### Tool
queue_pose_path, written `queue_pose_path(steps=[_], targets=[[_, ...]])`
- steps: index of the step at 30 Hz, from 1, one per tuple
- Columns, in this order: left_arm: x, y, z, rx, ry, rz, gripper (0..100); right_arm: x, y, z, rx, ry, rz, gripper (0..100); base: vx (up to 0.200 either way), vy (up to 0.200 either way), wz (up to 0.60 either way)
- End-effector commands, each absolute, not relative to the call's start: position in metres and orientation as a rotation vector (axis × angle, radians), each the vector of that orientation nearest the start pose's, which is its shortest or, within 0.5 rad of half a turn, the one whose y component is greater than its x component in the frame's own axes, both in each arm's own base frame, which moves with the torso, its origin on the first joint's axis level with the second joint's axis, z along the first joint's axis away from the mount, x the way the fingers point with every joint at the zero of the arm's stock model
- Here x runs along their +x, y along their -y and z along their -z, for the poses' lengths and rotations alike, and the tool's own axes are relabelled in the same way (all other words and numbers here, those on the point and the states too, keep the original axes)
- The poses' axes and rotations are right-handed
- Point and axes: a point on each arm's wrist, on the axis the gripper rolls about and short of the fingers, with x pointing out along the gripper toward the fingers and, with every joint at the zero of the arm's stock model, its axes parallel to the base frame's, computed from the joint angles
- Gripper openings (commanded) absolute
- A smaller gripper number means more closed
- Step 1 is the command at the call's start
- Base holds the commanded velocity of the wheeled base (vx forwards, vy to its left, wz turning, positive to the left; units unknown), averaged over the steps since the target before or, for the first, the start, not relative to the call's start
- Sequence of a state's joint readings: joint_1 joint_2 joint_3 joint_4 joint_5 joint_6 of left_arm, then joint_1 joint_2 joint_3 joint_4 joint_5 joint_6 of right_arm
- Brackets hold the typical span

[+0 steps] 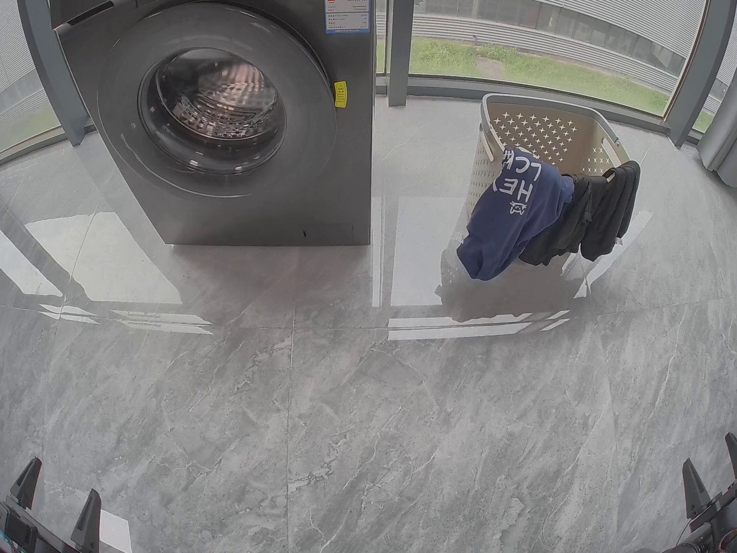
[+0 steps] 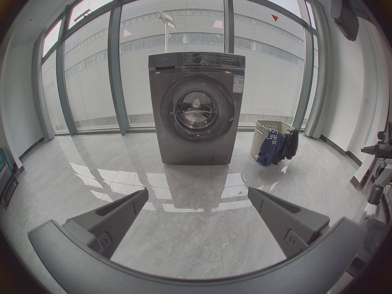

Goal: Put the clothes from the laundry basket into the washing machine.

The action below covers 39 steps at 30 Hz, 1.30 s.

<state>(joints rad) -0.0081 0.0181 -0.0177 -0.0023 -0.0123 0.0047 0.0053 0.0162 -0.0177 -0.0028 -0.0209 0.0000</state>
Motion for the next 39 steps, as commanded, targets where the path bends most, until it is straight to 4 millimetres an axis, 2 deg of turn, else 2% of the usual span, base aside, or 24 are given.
queue_pose_path(steps=[1,8,14,27,29,35,39], targets=[[-0.0227,0.0001,-0.0758,0.005,0.002,0.021,100,-0.0229,0.0006,-0.0762,0.0,0.005,0.014,100,0.2,0.0,0.0],[-0.0227,0.0001,-0.0758,0.0,0.002,0.02,100,-0.0229,0.0006,-0.0762,0.0,0.005,0.015,100,0.2,0.0,0.0],[-0.0227,0.0001,-0.0758,-0.005,0.001,0.02,100,-0.0229,0.0006,-0.0762,0.0,0.005,0.014,100,0.0,0.0,0.0],[-0.0227,0.0001,-0.0758,-0.006,0.001,0.018,100,-0.0229,0.0006,-0.0762,-0.001,0.005,0.014,100,0.0,-0.2,0.0],[-0.0227,0.0001,-0.076,-0.008,0.003,0.018,100,-0.0229,0.0006,-0.0762,-0.001,0.005,0.014,100,0.0,-0.2,-0.6],[-0.0227,0.0001,-0.0758,-0.011,0.001,0.018,100,-0.0229,0.0006,-0.0762,0.0,0.005,0.014,100,0.0,0.0,-0.1],[-0.0227,0.0001,-0.0758,-0.011,0.001,0.018,100,-0.0229,0.0006,-0.0762,0.0,0.005,0.014,100,0.0,-0.2,0.0]])
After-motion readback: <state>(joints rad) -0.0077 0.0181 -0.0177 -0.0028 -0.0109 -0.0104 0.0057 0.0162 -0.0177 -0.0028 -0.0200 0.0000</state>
